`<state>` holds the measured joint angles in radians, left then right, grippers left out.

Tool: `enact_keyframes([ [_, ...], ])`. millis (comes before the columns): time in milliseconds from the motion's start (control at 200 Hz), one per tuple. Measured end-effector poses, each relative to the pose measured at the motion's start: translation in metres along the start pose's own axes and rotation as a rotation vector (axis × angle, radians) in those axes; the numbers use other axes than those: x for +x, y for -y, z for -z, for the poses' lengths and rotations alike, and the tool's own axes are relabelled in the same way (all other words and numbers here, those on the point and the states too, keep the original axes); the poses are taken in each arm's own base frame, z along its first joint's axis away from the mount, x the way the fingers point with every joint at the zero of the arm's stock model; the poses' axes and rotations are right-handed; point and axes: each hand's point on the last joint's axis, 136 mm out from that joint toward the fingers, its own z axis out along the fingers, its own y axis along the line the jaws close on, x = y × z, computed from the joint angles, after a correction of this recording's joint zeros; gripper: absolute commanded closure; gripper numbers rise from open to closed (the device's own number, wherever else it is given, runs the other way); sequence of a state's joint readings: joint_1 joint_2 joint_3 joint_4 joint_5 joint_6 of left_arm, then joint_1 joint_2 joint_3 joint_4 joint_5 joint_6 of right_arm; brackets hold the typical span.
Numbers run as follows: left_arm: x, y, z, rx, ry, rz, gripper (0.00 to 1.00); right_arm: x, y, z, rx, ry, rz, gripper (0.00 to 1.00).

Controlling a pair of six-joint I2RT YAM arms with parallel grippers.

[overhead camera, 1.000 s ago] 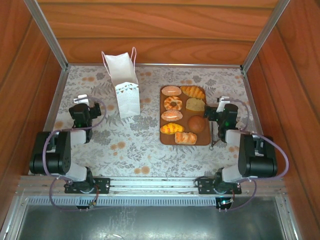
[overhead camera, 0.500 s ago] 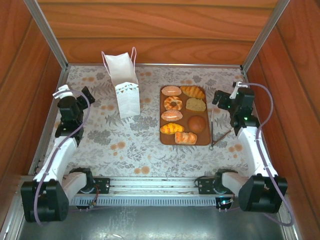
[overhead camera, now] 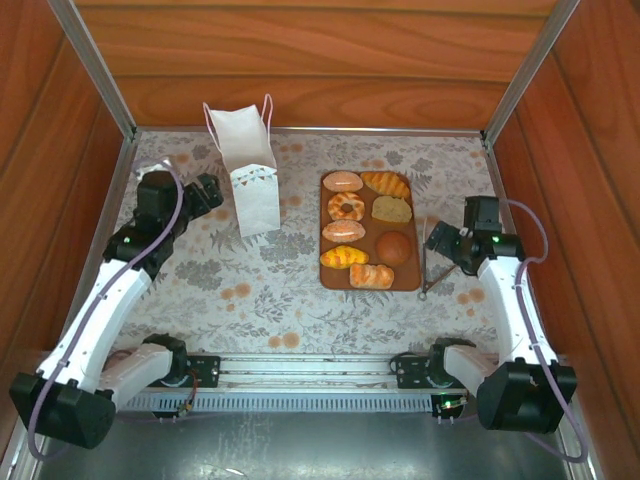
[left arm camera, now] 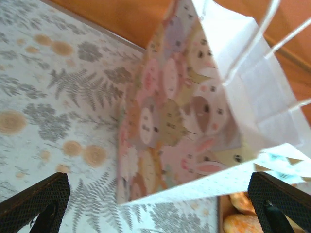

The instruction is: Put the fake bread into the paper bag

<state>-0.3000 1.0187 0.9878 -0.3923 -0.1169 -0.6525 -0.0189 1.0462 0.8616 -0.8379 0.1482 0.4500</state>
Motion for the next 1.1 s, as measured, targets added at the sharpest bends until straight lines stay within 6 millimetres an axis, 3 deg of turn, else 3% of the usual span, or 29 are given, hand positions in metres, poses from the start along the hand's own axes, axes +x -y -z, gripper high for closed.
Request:
enact_keyframes([
  [120,-0.001,0.027,-0.019,0.016,-0.058,-0.010,0.00,0.015,0.010,-0.009,0.037,-0.042,-0.009,0.00],
  [220,-0.004,0.038,-0.038,-0.001,-0.081,-0.010,0.02,0.019,0.013,-0.013,0.050,-0.047,-0.009,0.00],
  [485,-0.015,0.045,-0.078,-0.071,-0.089,-0.016,0.26,0.026,0.017,-0.022,0.061,-0.057,-0.007,0.00],
  [855,-0.028,0.039,-0.077,-0.124,-0.045,-0.068,0.89,0.025,0.017,-0.024,0.068,-0.058,-0.004,0.00],
  [974,-0.028,0.039,-0.076,-0.126,-0.046,-0.089,1.00,0.029,0.019,-0.029,0.081,-0.086,-0.006,0.00],
  [1099,-0.028,0.039,-0.073,-0.122,-0.051,-0.115,1.00,0.039,0.020,-0.040,0.088,-0.137,-0.003,0.00],
])
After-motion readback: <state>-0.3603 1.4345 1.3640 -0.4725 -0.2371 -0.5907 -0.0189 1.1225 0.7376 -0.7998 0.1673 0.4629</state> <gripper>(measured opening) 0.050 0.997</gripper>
